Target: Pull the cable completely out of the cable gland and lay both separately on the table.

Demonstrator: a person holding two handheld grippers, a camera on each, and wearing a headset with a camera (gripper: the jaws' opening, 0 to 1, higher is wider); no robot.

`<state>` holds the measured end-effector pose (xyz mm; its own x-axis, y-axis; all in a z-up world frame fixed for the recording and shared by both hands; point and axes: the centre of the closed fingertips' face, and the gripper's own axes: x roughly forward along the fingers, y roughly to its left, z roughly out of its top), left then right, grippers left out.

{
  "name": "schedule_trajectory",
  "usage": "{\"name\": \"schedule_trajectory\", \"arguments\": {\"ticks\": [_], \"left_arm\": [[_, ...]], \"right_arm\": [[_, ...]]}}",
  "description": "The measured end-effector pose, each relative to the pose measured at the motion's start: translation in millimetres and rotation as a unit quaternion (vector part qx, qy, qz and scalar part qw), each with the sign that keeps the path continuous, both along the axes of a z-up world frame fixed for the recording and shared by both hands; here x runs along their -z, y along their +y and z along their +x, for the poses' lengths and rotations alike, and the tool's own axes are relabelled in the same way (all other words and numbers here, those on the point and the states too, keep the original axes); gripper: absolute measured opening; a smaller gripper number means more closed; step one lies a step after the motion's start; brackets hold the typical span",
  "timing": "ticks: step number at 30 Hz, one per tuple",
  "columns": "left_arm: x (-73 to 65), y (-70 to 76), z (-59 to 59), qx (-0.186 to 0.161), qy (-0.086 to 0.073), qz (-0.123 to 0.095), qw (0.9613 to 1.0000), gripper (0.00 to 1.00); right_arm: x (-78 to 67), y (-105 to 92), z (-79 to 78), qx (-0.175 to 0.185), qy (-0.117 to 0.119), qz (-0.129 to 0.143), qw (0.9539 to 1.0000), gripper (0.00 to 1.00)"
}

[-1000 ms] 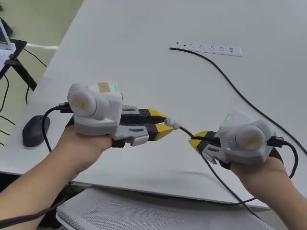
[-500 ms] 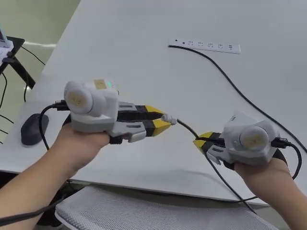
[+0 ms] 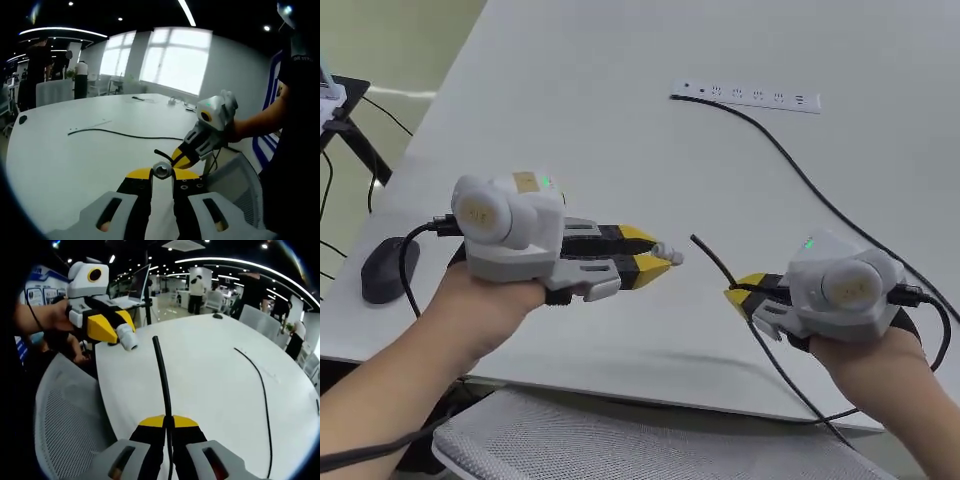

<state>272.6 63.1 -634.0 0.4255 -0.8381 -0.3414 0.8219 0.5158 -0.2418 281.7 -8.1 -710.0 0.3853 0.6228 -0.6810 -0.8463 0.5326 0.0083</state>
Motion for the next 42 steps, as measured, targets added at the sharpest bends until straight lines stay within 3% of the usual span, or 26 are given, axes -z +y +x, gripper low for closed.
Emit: {"name": "schedule_trajectory", "arguments": {"ticks": [12,25,42], "left_arm": [[18.1,9.8,2.3,0.009,-0.016,0.005,0.9998,0.15],[41.5,27.4,4.8,0.007,-0.02,0.005,0.9998,0.15],[89.0,53.8,-3.9,0.013,0.002,0.004,0.9999,0.15]], "right_arm": [[-10.7,6.9,13.4,0.003,-0.006,-0.003,1.0,0.0],[-18.9,29.1,32.9,-0.005,-0.013,-0.01,0.9999,0.0],[-19.5,86.5,63.5,-0.041,-0.028,-0.03,0.9983,0.0]]}}
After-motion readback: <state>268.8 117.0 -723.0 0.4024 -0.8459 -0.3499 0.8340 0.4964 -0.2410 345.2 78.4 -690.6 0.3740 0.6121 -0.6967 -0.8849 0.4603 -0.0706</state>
